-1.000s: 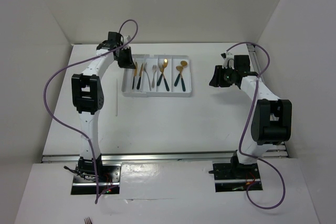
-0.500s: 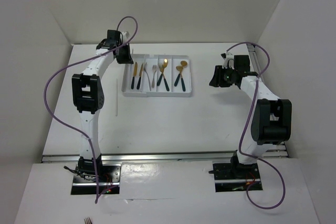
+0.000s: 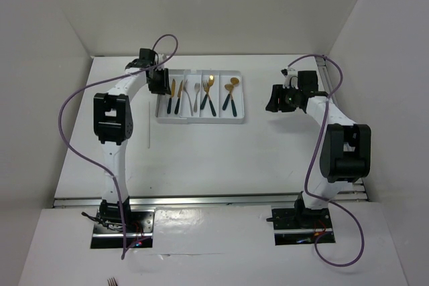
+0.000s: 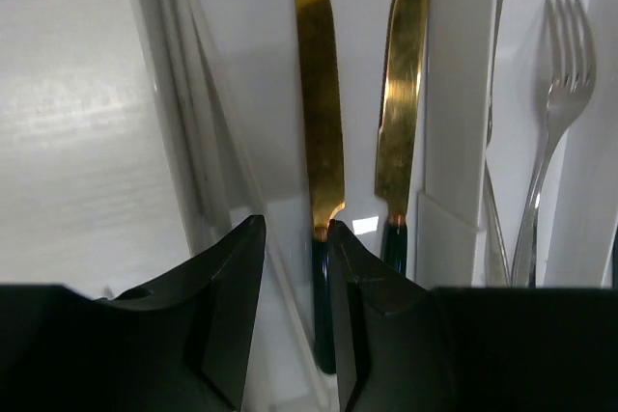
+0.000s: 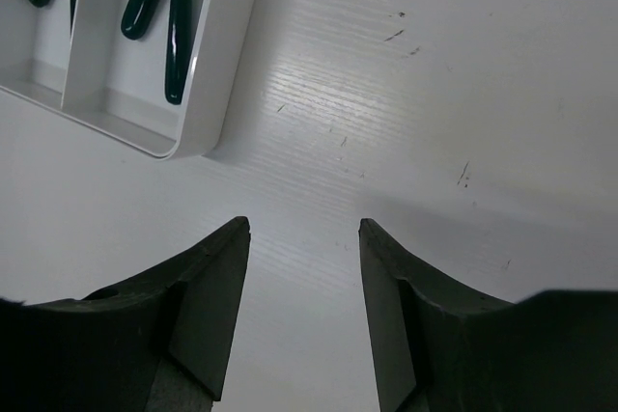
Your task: Sort the eating utensils into containers
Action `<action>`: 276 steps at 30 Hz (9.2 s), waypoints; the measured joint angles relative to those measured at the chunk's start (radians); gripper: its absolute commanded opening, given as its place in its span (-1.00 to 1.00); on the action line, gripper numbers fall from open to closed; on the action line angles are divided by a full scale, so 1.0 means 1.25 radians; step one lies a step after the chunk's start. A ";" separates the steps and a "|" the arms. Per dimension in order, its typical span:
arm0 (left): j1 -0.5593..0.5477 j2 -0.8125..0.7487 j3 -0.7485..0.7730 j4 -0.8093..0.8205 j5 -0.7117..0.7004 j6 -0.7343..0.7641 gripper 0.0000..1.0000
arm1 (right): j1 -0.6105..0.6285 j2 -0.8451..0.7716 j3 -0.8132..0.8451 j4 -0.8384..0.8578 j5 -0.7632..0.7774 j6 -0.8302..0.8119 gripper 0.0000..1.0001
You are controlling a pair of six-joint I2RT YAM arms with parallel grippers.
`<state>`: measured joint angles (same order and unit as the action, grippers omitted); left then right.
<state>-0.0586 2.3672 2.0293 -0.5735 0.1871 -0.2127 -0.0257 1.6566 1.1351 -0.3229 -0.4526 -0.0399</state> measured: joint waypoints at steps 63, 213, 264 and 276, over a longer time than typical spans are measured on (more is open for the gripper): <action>0.122 -0.462 -0.537 -0.019 -0.172 -0.128 -1.00 | 0.016 -0.023 0.001 0.000 0.003 -0.008 0.04; -0.254 -0.066 -0.043 -0.058 -0.294 -0.147 0.13 | 0.009 -0.025 -0.024 0.001 0.009 -0.023 0.15; -0.268 -0.044 -0.088 0.005 -0.294 -0.165 -1.00 | -0.010 -0.025 -0.026 0.000 0.005 -0.026 0.10; -0.250 -0.179 -0.163 0.019 -0.309 -0.191 -1.00 | -0.010 -0.026 -0.033 0.001 -0.013 -0.025 0.10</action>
<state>-0.3710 2.1437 1.8259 -0.5503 -0.1989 -0.4511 -0.0383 1.6245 1.0943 -0.3218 -0.4683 -0.0715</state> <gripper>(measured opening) 0.189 0.553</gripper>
